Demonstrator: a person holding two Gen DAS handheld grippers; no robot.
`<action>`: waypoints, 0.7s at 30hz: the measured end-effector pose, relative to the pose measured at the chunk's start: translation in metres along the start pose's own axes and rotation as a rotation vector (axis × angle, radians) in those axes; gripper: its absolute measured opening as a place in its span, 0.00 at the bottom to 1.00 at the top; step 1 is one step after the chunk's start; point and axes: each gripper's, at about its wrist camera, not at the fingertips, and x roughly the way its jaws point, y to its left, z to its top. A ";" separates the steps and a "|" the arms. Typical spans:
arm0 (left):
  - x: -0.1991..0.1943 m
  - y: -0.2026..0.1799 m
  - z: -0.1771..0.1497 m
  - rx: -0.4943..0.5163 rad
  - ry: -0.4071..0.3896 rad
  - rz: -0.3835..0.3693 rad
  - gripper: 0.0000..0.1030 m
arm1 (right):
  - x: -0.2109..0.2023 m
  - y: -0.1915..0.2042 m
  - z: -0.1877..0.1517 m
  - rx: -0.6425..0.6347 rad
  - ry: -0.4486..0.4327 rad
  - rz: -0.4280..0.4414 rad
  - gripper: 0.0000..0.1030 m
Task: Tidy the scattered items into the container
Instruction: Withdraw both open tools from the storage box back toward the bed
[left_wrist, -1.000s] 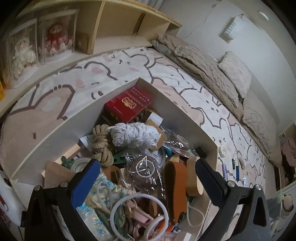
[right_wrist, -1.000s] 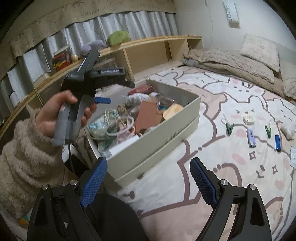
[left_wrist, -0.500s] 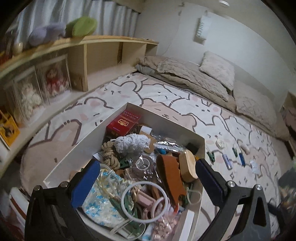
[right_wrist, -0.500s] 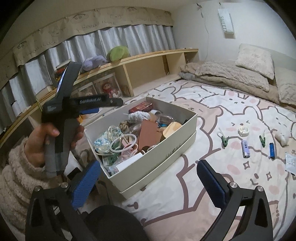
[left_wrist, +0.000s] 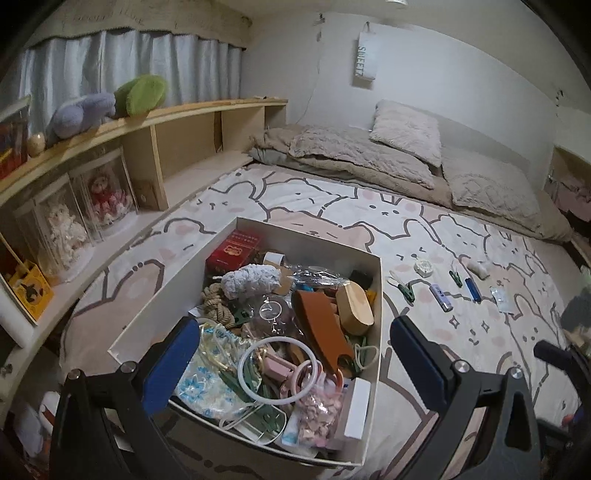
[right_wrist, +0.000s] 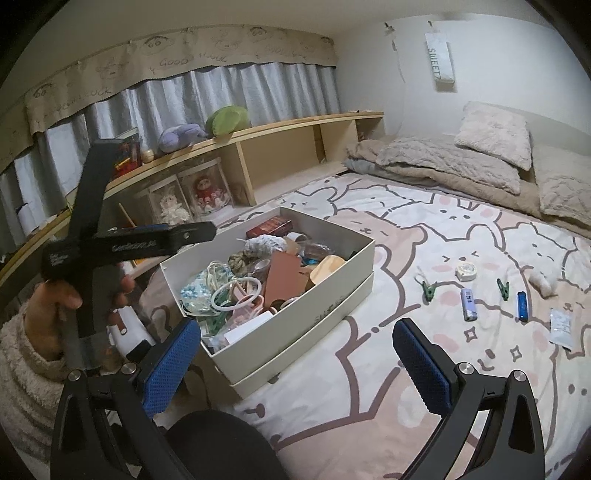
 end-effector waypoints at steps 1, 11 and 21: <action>-0.003 -0.002 -0.002 0.004 -0.004 -0.004 1.00 | -0.002 0.000 0.000 0.003 -0.003 -0.002 1.00; -0.025 -0.016 -0.011 0.048 -0.039 -0.010 1.00 | -0.015 -0.004 0.000 0.016 -0.038 -0.023 1.00; -0.048 -0.028 -0.019 0.075 -0.065 -0.040 1.00 | -0.034 -0.003 -0.002 0.019 -0.065 -0.049 1.00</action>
